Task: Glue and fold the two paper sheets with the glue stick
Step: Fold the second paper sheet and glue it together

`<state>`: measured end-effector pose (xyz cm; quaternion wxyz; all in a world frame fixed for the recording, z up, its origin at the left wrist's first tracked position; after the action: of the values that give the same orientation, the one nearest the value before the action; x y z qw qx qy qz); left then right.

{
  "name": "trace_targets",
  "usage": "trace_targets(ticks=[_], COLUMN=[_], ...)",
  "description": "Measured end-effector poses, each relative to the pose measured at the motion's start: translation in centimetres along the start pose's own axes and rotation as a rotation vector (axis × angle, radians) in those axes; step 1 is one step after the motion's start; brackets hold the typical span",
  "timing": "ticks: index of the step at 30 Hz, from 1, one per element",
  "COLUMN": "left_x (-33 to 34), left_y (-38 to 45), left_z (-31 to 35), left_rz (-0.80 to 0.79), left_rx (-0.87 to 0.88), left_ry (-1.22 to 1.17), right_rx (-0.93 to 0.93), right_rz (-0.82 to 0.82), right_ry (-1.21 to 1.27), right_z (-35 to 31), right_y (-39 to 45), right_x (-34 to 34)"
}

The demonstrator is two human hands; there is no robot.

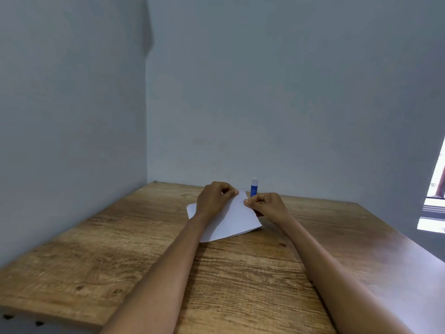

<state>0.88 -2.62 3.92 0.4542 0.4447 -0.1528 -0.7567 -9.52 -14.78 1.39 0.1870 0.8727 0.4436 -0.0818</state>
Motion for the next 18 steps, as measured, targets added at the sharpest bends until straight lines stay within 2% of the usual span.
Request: trace_targets(ticks=[8,15,18], left_x=[0.8,1.0,0.6], left_y=[0.1,0.0,-0.1], left_z=[0.5,1.2,0.4], left_rz=[-0.075,-0.106,-0.124], left_rx=[0.035,0.069,0.025], left_ry=[-0.036,-0.074,-0.034], right_rx=[-0.022,-0.067,-0.064], right_rz=[-0.037,0.073,0.162], right_ry=[0.053,0.028,0.049], right_z=[-0.5,-0.6,-0.3], right_y=[-0.4,0.1,0.0], right_x=[0.2,-0.6,-1.5])
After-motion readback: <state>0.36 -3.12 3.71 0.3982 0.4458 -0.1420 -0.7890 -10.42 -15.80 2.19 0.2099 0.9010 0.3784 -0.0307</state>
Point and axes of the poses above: each hand's wrist, its own y-axis towards the middle knuckle, its own x-axis out of the palm, z = x × y, the point moved 8 cm from there along y, towards the middle knuckle, and after that the axes turned 3 degrees about x, right-handed, at the moved point
